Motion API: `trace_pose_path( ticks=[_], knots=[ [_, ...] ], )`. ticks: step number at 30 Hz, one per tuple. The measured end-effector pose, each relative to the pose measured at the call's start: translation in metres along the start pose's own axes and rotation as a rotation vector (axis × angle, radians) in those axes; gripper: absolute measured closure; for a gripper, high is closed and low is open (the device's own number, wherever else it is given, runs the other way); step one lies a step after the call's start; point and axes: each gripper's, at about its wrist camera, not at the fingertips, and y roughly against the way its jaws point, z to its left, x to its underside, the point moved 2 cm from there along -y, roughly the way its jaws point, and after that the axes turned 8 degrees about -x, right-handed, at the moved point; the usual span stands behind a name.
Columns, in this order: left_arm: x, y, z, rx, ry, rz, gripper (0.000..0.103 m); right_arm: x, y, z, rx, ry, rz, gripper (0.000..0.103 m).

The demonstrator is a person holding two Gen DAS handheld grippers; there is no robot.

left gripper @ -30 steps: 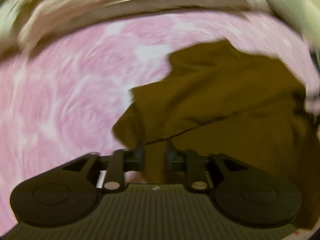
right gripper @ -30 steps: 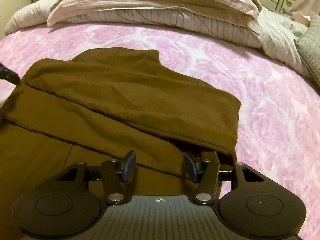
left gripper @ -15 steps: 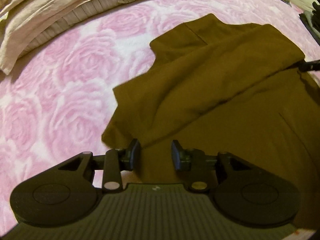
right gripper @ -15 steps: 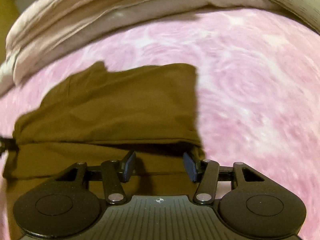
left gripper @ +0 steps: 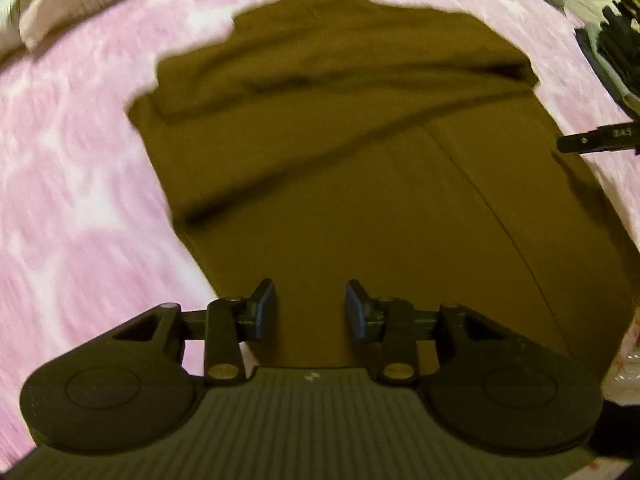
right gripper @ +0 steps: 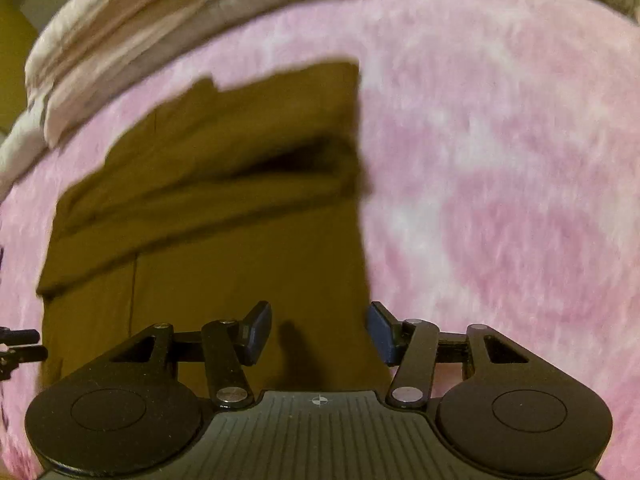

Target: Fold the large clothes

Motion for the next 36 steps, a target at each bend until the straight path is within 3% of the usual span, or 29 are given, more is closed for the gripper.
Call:
trace_pose_path(
  ticks=[7, 15, 19, 22, 26, 31, 36],
  knots=[
    [0.059, 0.008, -0.029, -0.028, 0.03, 0.057, 0.065, 0.029, 0.02, 0.007, 0.03, 0.123, 0.086, 0.053],
    [0.118, 0.033, -0.047, -0.015, -0.055, 0.014, 0.063, 0.103, 0.044, 0.039, 0.07, 0.371, 0.158, 0.046],
    [0.151, 0.052, -0.068, -0.018, -0.171, -0.008, 0.062, 0.135, 0.057, 0.042, 0.142, 0.474, 0.201, 0.044],
    [0.175, 0.065, -0.089, -0.023, -0.262, -0.03, 0.061, 0.158, 0.068, 0.053, 0.178, 0.631, 0.204, 0.044],
    [0.205, 0.075, -0.12, -0.051, -0.43, -0.088, 0.055, 0.191, 0.072, 0.072, 0.111, 0.816, 0.207, 0.044],
    [0.231, 0.068, -0.148, -0.163, -0.615, -0.116, 0.048, 0.222, 0.067, 0.078, 0.059, 0.966, 0.22, 0.044],
    [0.225, 0.061, -0.153, -0.228, -0.657, -0.145, 0.048, 0.231, 0.071, 0.074, 0.042, 0.976, 0.198, 0.044]
  ],
)
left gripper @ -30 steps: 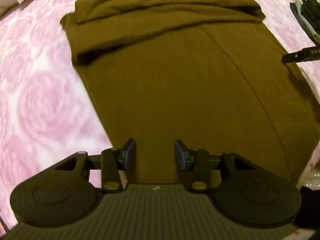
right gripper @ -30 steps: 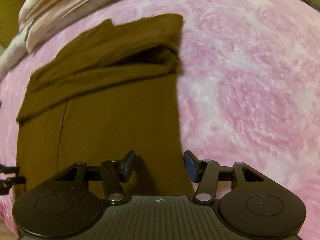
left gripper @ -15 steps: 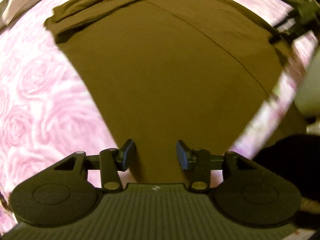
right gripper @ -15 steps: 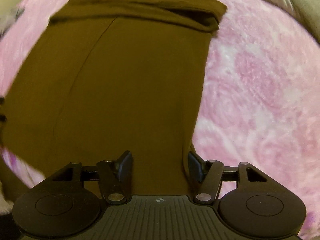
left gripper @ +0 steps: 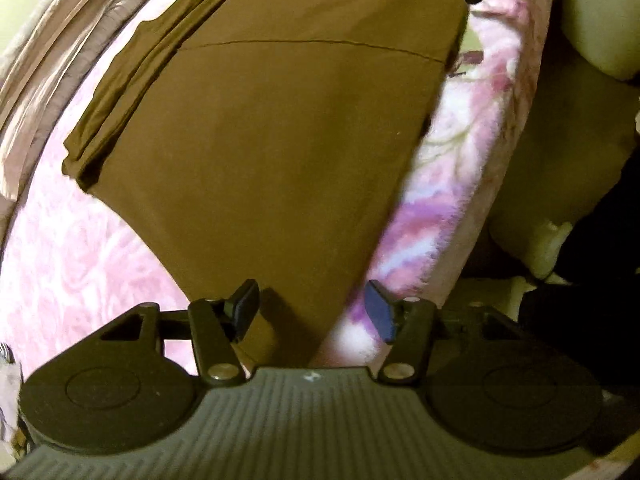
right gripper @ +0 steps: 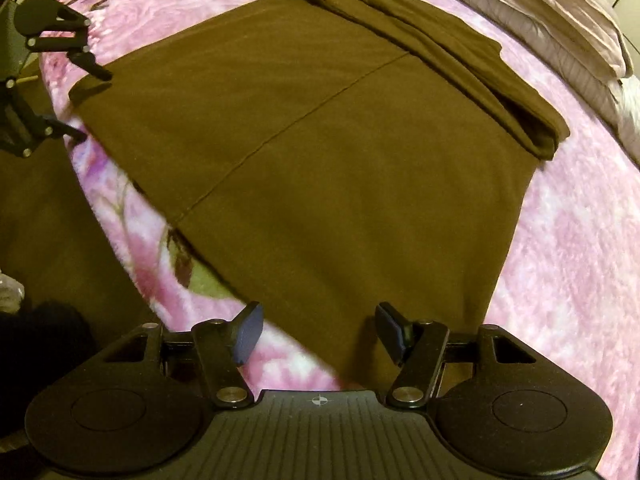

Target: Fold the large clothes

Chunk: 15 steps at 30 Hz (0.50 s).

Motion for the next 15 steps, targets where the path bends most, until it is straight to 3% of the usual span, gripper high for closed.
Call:
trace_pose_path(
  ticks=[7, 10, 12, 15],
  knots=[
    [0.014, -0.004, -0.009, -0.045, -0.253, -0.026, 0.048, 0.0, 0.01, 0.003, 0.017, 0.032, -0.039, 0.044],
    [0.018, -0.004, -0.013, -0.05, -0.293, -0.025, 0.05, -0.005, 0.009, 0.008, 0.014, 0.048, -0.059, 0.044],
    [0.014, -0.005, -0.015, -0.028, -0.275, -0.011, 0.072, -0.008, 0.007, 0.012, 0.008, 0.072, -0.078, 0.044],
    [0.004, -0.001, -0.006, -0.022, -0.171, -0.008, 0.093, -0.018, 0.001, 0.027, -0.018, 0.127, -0.114, 0.043]
  ],
)
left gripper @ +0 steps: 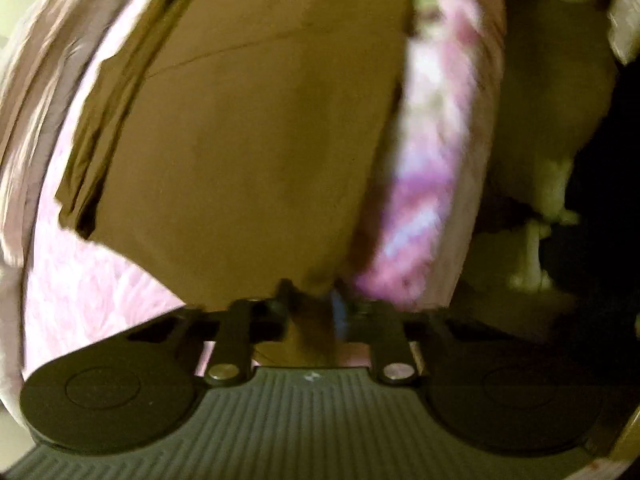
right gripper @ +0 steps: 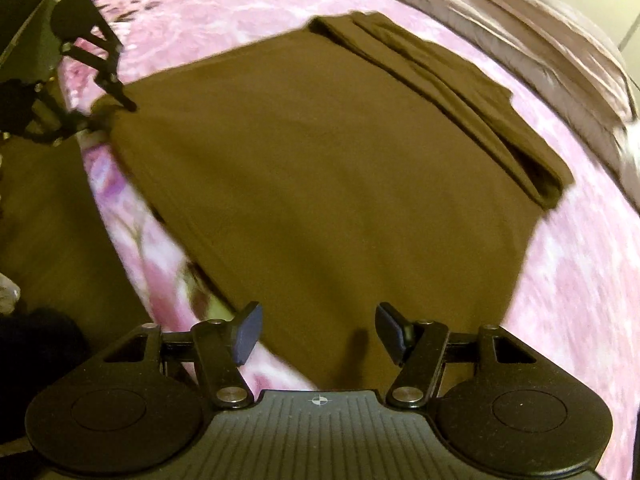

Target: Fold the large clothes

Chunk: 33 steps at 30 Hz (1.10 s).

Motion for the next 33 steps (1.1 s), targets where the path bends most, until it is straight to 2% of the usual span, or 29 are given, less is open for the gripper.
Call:
trace_pose_path(
  ticks=[3, 6, 9, 13, 15, 17, 20, 26, 30, 33],
  knots=[
    [-0.003, 0.009, 0.033, 0.01, 0.201, 0.005, 0.095, -0.012, -0.005, 0.022, -0.044, 0.112, -0.059, 0.04],
    [-0.004, 0.017, 0.072, 0.043, 0.405, -0.003, 0.096, -0.018, -0.019, 0.04, -0.05, 0.224, -0.062, 0.038],
    [-0.005, 0.024, 0.099, 0.059, 0.503, -0.024, 0.096, -0.011, -0.032, 0.036, 0.029, 0.266, -0.02, 0.038],
    [-0.006, 0.028, 0.107, 0.055, 0.488, -0.03, 0.096, 0.016, -0.02, 0.001, 0.175, 0.246, 0.028, 0.043],
    [-0.006, 0.028, 0.104, 0.06, 0.467, -0.031, 0.096, 0.041, -0.014, -0.021, 0.237, 0.243, 0.089, 0.059],
    [-0.006, 0.024, 0.096, 0.063, 0.443, -0.024, 0.096, 0.062, -0.008, -0.042, 0.269, 0.239, 0.14, 0.068],
    [-0.003, 0.019, 0.088, 0.076, 0.419, -0.001, 0.096, 0.076, 0.002, -0.054, 0.26, 0.267, 0.17, 0.103],
    [0.002, 0.044, 0.07, 0.099, 0.362, 0.023, 0.099, 0.068, 0.035, -0.041, 0.199, 0.33, 0.157, 0.103],
    [0.007, 0.077, 0.066, 0.091, 0.385, 0.039, 0.1, 0.065, 0.067, -0.027, 0.144, 0.323, 0.158, 0.103],
    [0.011, 0.105, 0.053, 0.138, 0.406, 0.065, 0.1, 0.076, 0.093, -0.015, 0.076, 0.306, 0.192, 0.103]
  ],
)
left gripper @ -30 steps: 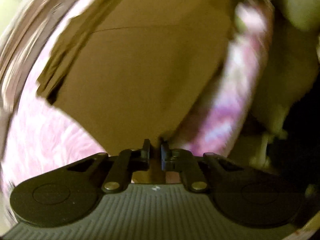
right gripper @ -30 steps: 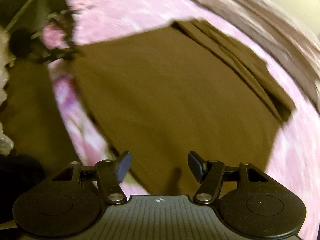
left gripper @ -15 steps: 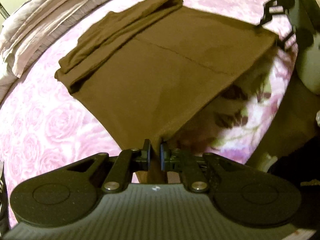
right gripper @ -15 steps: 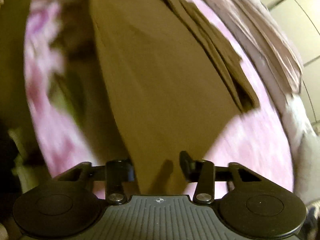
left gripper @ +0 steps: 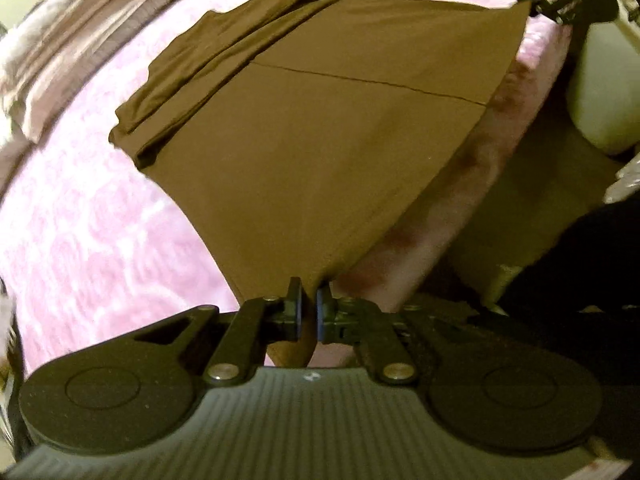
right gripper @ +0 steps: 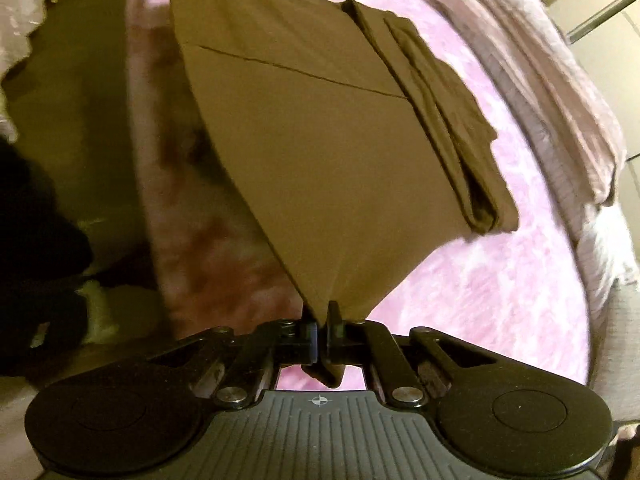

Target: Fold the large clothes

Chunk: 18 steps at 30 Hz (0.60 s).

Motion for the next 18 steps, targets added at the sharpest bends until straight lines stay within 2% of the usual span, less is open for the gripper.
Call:
trace_pose_path(
  ticks=[4, 7, 10, 14, 18],
  knots=[
    [0.021, 0.033, -0.029, 0.099, 0.044, 0.077, 0.1, 0.021, 0.032, 0.031, -0.128, -0.029, 0.041, 0.103],
    [0.022, 0.053, -0.039, 0.132, 0.058, 0.11, 0.1, 0.024, 0.052, 0.03, -0.185, -0.037, 0.048, 0.103],
    [-0.001, 0.067, -0.016, 0.105, 0.072, 0.083, 0.1, 0.01, 0.074, -0.011, -0.146, -0.056, 0.01, 0.103],
    [-0.058, 0.077, 0.053, 0.03, 0.103, -0.01, 0.1, -0.025, 0.091, -0.091, -0.073, -0.059, -0.042, 0.103],
    [-0.114, 0.052, 0.127, 0.032, 0.154, -0.056, 0.099, -0.065, 0.075, -0.176, -0.048, -0.06, -0.025, 0.103]
  ],
)
